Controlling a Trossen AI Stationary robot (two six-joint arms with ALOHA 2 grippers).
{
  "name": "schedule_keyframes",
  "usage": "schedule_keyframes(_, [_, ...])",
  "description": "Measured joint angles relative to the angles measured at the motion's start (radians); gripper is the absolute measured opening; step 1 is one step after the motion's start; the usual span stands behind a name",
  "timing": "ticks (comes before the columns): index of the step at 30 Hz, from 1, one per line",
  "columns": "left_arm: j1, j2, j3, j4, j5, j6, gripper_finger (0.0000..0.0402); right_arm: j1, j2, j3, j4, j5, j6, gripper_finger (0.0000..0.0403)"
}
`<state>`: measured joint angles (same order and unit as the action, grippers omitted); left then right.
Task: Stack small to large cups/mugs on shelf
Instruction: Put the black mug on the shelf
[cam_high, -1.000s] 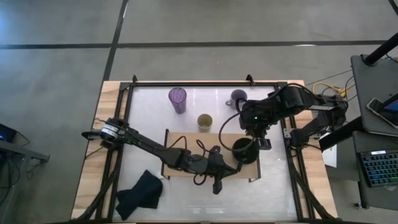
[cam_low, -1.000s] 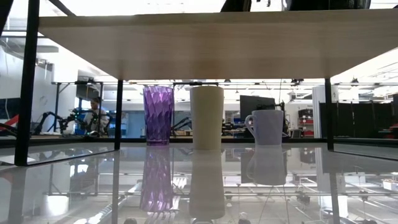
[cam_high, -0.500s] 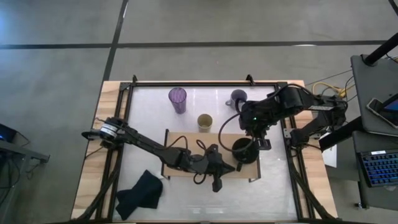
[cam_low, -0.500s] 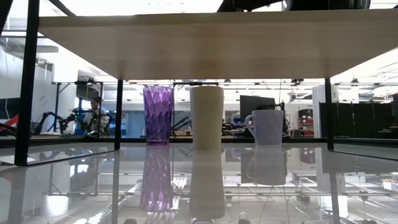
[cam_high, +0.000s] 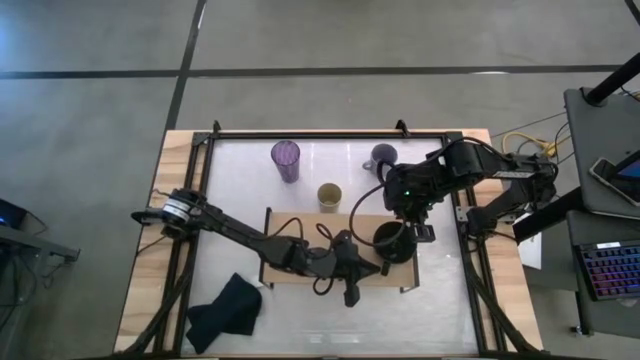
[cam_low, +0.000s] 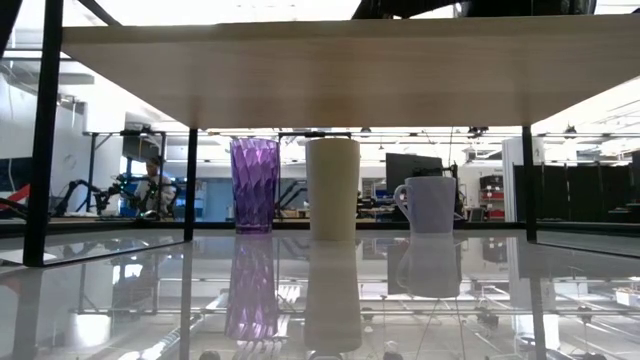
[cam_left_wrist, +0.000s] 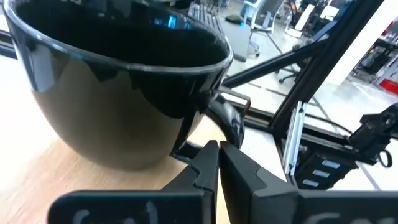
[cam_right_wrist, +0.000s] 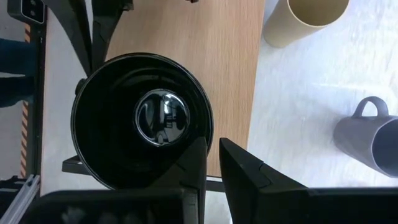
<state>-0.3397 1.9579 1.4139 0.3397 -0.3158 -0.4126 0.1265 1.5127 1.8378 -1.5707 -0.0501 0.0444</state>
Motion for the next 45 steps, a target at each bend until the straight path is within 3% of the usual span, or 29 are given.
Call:
schedule_keyframes(19, [0.000, 0.003, -0.004, 0.072, 0.008, -0.001, 0.0000, 0.000, 0.000, 0.000, 0.000, 0.009, 0.000, 0.0038])
schedule_keyframes(23, [0.004, 0.003, -0.010, 0.071, 0.013, 0.000, 0.0000, 0.000, 0.000, 0.000, 0.000, -0.035, 0.009, 0.0038])
schedule_keyframes(34, [0.016, 0.003, -0.015, 0.068, 0.018, 0.000, 0.0000, 0.014, -0.007, 0.000, 0.000, -0.082, 0.136, 0.0038])
schedule_keyframes(37, [0.024, 0.003, -0.015, 0.070, 0.066, 0.000, 0.0000, 0.042, -0.006, -0.002, 0.000, -0.106, 0.177, 0.0038])
schedule_keyframes(45, [0.031, 0.003, -0.015, 0.071, 0.118, 0.000, 0.0000, 0.104, -0.006, -0.003, 0.000, -0.053, 0.256, 0.0038])
